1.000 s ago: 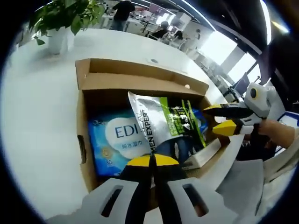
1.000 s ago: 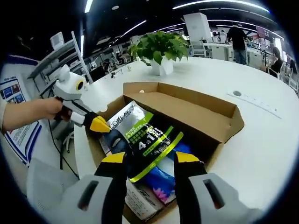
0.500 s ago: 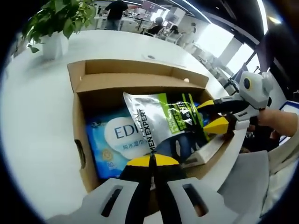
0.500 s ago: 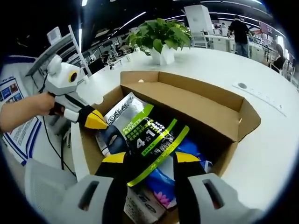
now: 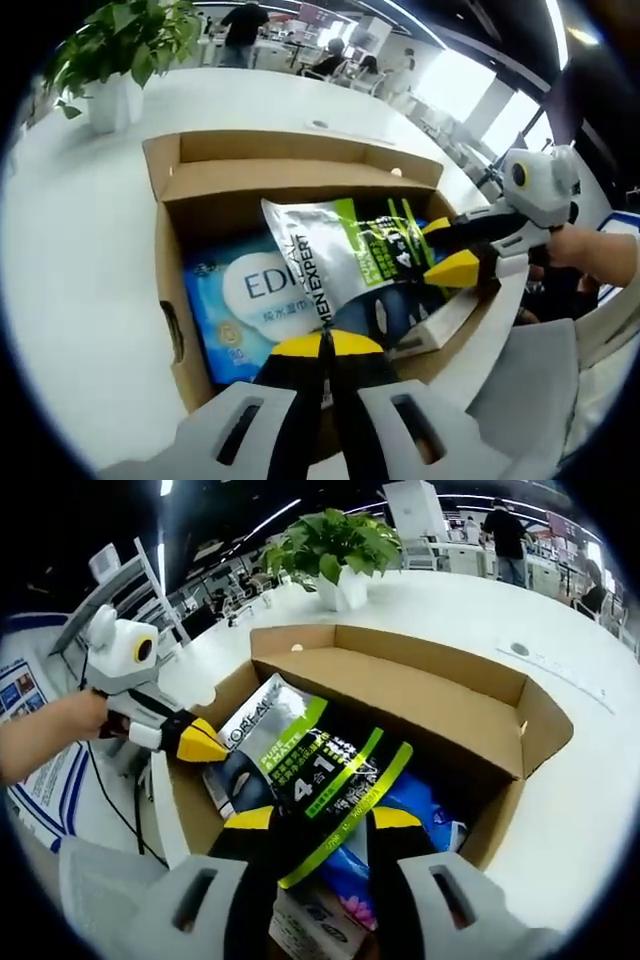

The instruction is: Operate the shoe box by opening the lid, removing the specified soft item, and placing it in the target area until the item is outside and the box remains undamaged.

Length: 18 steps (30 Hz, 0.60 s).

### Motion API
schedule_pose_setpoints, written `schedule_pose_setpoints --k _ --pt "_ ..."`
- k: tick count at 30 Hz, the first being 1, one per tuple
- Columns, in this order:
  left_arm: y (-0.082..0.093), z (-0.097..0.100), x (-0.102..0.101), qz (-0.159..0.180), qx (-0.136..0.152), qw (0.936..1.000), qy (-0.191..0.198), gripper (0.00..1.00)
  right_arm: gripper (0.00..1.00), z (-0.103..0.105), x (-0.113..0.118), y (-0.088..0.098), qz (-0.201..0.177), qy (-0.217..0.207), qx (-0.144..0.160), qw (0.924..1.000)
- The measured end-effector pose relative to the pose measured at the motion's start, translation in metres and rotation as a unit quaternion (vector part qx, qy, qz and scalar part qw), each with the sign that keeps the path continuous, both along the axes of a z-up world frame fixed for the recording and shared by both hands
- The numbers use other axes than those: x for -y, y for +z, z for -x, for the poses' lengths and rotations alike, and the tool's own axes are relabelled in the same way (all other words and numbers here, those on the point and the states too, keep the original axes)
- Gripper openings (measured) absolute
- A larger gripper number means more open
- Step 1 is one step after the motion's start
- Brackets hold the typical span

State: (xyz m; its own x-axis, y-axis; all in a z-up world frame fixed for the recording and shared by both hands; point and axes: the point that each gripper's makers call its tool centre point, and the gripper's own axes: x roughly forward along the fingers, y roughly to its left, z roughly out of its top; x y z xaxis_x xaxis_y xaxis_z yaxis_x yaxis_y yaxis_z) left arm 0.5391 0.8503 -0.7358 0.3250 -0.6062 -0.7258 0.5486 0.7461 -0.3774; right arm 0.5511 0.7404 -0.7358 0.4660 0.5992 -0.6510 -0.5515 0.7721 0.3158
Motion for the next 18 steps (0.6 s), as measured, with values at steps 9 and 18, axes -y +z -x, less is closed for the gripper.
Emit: schedule_pose_setpoints --k 9,18 --pt "0.007 0.003 0.003 0.001 0.007 1.0 -0.002 0.0 0.22 -0.003 0.006 0.017 -0.015 -0.024 0.015 0.9995" --pt "0.018 0.007 0.005 0.006 0.015 0.9999 0.0 0.0 0.14 -0.003 0.012 0.032 -0.033 -0.043 0.025 0.9982"
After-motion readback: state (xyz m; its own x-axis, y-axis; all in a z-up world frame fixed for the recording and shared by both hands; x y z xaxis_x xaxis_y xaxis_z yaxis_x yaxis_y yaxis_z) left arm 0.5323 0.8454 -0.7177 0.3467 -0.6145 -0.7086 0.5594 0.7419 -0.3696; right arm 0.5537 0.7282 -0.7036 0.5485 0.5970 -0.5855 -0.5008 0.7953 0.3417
